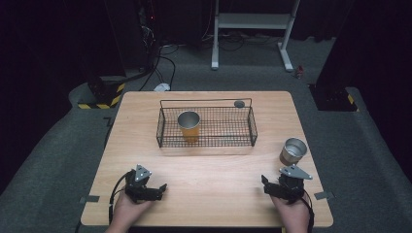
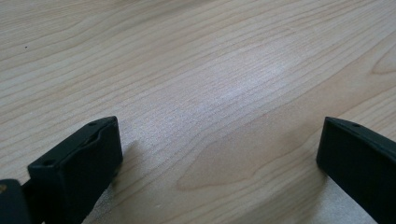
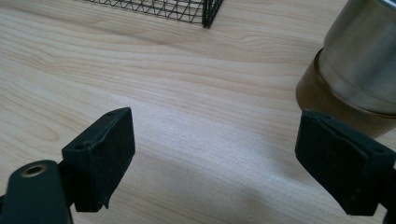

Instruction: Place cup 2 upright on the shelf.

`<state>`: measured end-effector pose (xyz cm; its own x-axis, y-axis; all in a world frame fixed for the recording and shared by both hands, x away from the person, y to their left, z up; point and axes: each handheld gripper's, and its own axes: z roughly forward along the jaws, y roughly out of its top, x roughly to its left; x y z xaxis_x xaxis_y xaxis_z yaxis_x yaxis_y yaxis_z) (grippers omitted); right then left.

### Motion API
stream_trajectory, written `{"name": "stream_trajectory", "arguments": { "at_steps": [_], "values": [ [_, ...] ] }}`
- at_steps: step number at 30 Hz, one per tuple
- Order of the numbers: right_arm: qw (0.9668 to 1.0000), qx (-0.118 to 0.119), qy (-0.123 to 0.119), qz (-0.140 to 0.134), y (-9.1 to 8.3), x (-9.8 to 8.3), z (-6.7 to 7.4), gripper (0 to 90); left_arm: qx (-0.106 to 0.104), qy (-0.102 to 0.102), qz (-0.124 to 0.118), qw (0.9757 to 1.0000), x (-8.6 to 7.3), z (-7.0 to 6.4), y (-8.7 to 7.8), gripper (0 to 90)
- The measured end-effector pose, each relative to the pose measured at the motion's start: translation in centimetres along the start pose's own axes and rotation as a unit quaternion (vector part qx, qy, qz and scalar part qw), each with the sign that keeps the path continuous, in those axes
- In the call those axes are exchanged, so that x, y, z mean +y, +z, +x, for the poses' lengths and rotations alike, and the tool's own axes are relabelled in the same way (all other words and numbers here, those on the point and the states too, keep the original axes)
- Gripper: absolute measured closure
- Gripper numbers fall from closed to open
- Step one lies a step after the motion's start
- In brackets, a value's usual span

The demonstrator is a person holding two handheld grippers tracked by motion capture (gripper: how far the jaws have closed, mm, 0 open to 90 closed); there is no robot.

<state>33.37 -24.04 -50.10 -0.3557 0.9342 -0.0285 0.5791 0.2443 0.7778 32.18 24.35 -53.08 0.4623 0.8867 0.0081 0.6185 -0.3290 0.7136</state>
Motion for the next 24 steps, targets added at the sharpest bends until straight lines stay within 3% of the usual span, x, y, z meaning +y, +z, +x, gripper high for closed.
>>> {"name": "stream_trajectory", "arguments": {
  "at_steps": [24],
  "values": [
    [0.9988, -0.037, 0.027, -0.017, -0.9, -0.4, -2.6, 12.5, -0.001, 0.000, -0.002, 1.0000, -0.1, 0.0, -0.1, 2.9]
  ]
}}
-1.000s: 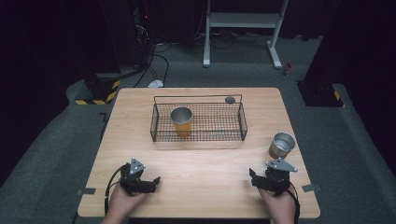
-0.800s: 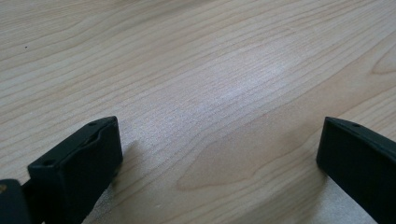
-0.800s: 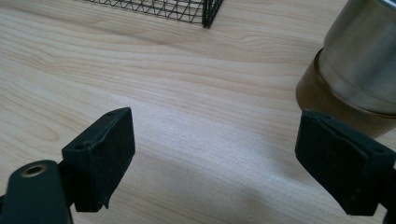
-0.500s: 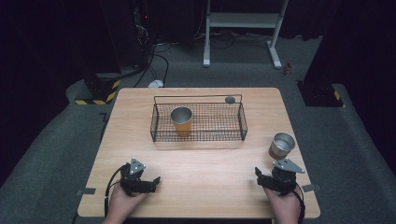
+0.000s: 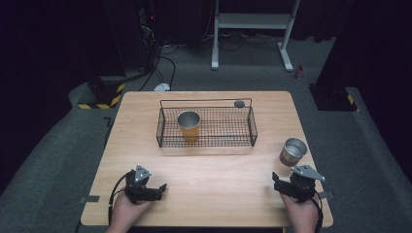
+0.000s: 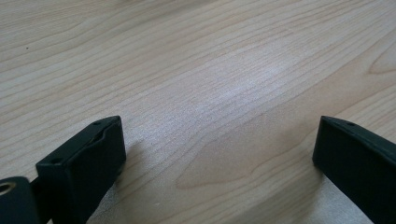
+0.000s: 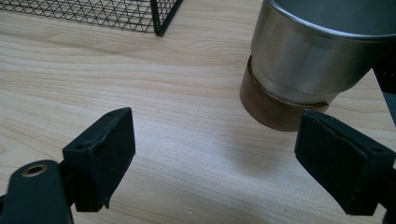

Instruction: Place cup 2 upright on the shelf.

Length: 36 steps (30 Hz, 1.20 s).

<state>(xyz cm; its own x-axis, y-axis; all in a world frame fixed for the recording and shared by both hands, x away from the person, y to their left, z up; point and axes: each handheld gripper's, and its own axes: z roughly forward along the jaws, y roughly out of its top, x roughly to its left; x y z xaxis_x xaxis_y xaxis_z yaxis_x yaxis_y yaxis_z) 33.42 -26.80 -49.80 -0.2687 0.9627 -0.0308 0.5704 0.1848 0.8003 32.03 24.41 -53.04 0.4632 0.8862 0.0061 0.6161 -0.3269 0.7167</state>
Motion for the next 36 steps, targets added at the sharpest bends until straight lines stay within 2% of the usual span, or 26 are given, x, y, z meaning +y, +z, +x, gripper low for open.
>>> {"name": "stream_trajectory", "arguments": {
  "at_steps": [11, 27, 36],
  "values": [
    [0.9999, -0.007, 0.010, -0.008, 0.0, 0.1, -1.1, 12.5, 0.000, -0.001, 0.000, 1.0000, 0.1, 0.2, 0.1, 2.3],
    [0.9989, -0.040, 0.013, -0.022, 1.4, 1.5, -3.4, 10.2, -0.004, 0.001, 0.003, 1.0000, 0.3, 0.2, 0.4, 0.2],
    [0.9985, -0.032, 0.035, -0.028, 2.6, 2.3, -4.3, 9.9, -0.005, 0.002, 0.003, 1.0000, 0.3, 0.2, 0.4, 0.2]
  ]
}}
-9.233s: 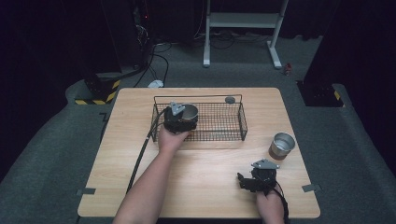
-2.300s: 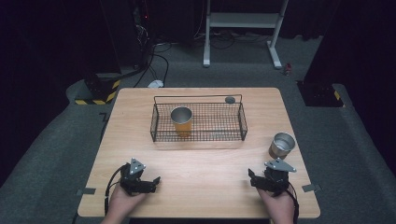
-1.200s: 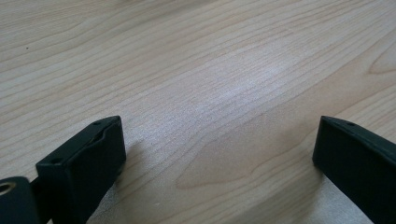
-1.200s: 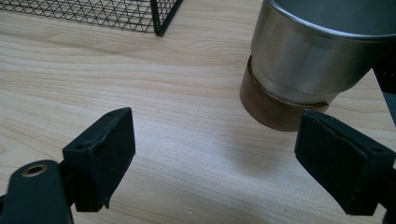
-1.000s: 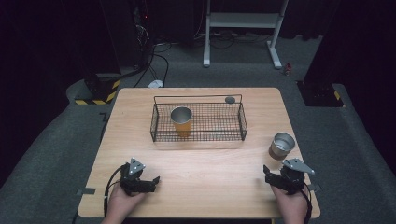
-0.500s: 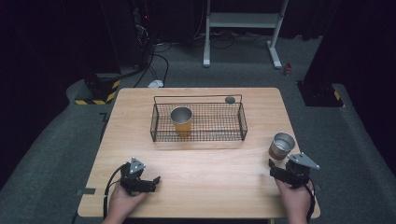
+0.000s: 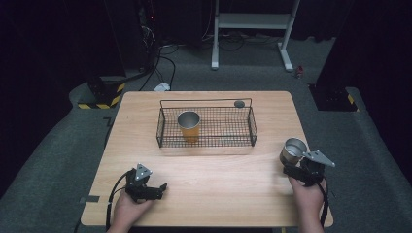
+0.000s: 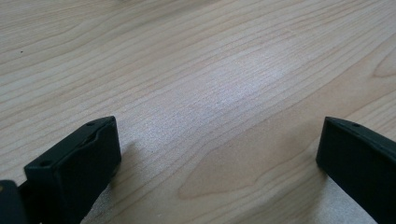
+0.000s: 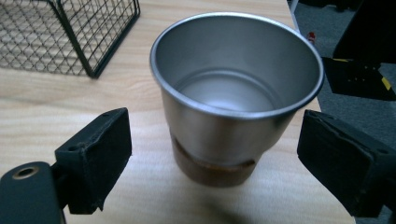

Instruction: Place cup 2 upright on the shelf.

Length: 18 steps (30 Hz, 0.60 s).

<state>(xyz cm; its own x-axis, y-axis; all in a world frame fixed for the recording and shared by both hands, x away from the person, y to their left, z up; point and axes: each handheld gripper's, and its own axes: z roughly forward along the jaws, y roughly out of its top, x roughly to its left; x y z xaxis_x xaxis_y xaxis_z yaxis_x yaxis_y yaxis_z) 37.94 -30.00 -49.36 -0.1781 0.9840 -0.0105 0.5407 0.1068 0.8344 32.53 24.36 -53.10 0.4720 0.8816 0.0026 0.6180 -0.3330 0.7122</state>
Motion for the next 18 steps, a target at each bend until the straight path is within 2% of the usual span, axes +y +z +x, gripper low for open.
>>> {"name": "stream_trajectory", "arguments": {
  "at_steps": [14, 18],
  "values": [
    [0.9995, 0.013, 0.030, -0.004, 2.2, 0.8, -1.2, 10.0, 0.000, 0.001, 0.000, 1.0000, 0.0, 0.0, 0.0, 0.2],
    [0.9995, 0.015, 0.027, -0.003, 2.7, 1.1, -1.1, 10.6, 0.000, 0.001, 0.000, 1.0000, 0.0, 0.0, 0.0, 0.2]
  ]
}}
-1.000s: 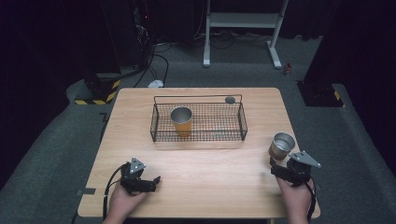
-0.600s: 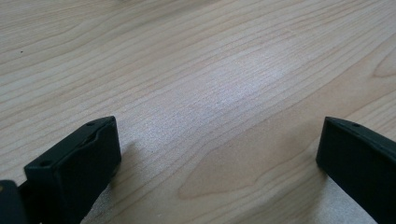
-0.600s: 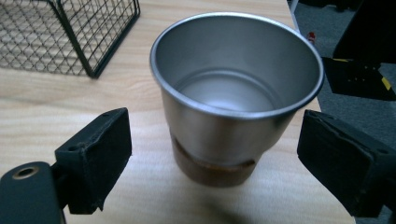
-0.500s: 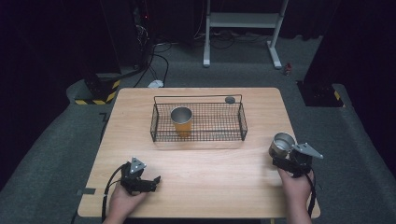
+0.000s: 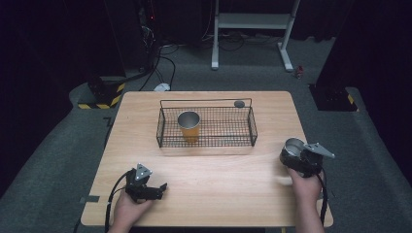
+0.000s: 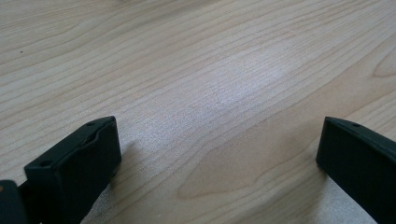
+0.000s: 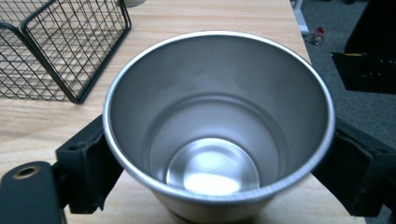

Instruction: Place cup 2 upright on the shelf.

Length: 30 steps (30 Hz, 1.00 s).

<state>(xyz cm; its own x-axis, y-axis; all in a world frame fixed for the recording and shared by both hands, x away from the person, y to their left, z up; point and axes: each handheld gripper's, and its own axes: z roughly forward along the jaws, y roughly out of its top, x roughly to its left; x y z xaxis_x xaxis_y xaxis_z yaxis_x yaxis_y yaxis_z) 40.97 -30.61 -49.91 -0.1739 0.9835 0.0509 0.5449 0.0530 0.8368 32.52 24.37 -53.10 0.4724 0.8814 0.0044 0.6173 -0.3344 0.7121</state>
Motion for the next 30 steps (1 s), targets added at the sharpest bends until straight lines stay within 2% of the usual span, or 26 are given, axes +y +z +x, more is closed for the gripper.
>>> {"name": "stream_trajectory", "arguments": {
  "at_steps": [9, 17, 23, 30],
  "values": [
    [1.0000, -0.003, -0.004, 0.004, 1.06, 0.34, 0.38, 11.8, 0.001, 0.000, -0.001, 1.0000, -0.02, -0.02, -0.01, 0.3],
    [1.0000, -0.008, -0.001, -0.003, 1.07, 0.34, 0.18, 13.1, 0.000, -0.002, -0.001, 1.0000, -0.04, -0.04, -0.02, 0.3],
    [0.9998, -0.013, -0.009, -0.007, 0.76, 0.12, 0.28, 15.0, 0.000, -0.002, -0.001, 1.0000, -0.04, -0.05, -0.02, 0.3],
    [0.9997, -0.009, -0.012, -0.017, 0.36, -0.30, 0.18, 16.6, 0.000, -0.002, -0.001, 1.0000, -0.04, -0.04, -0.02, 0.3]
  ]
}}
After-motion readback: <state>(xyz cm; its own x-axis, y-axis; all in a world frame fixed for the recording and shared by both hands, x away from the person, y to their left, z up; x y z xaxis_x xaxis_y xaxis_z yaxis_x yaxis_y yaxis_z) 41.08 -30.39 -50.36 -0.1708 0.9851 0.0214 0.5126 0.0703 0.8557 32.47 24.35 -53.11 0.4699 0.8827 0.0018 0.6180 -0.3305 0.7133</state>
